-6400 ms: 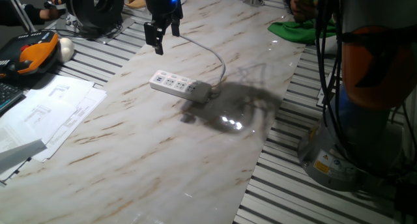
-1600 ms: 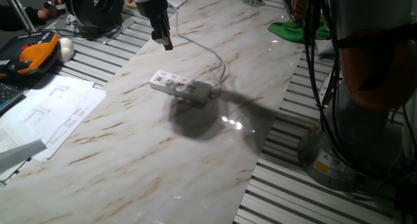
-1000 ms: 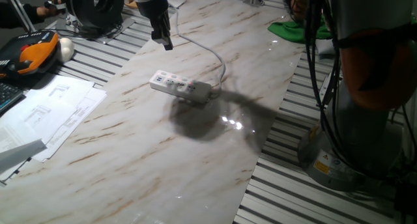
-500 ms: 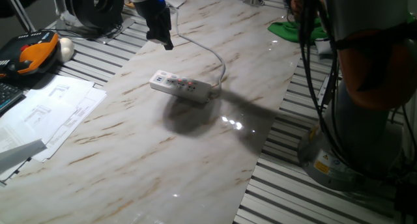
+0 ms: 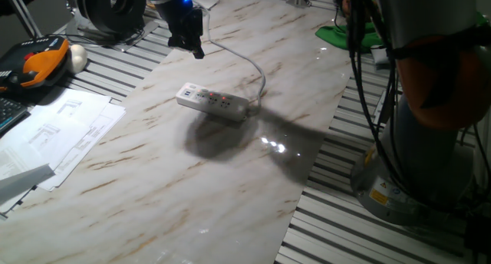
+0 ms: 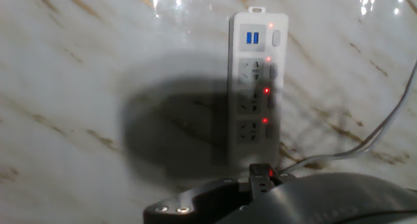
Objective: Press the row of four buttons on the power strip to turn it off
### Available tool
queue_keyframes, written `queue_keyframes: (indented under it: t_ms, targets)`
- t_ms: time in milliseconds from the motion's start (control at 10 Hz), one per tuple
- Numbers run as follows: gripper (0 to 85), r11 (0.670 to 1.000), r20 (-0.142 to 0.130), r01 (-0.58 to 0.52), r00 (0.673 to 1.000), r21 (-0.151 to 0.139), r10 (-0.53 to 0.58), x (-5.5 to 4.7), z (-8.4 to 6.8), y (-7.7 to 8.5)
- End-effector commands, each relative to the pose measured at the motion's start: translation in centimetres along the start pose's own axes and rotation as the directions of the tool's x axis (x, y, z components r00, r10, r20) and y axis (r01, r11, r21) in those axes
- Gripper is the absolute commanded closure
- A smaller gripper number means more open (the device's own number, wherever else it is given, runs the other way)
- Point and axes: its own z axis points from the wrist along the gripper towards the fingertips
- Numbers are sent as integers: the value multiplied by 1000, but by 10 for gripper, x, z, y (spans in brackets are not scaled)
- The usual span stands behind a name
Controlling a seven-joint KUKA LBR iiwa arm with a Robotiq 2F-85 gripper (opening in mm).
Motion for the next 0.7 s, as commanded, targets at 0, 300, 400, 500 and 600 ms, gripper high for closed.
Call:
queue_keyframes:
  t_ms: [0,300,400,500,600]
  targets:
    - [850,1000,-6,-15,1000,-21,15,1,3,-2]
    - [850,1000,1,1,1000,-11,-1,-2,22,-13]
    - [850,1000,2,16,1000,-1,-16,-3,34,-15]
    - [850,999,25,43,999,15,-43,-3,52,-18]
    - [850,998,42,56,998,0,-56,-5,72,-21]
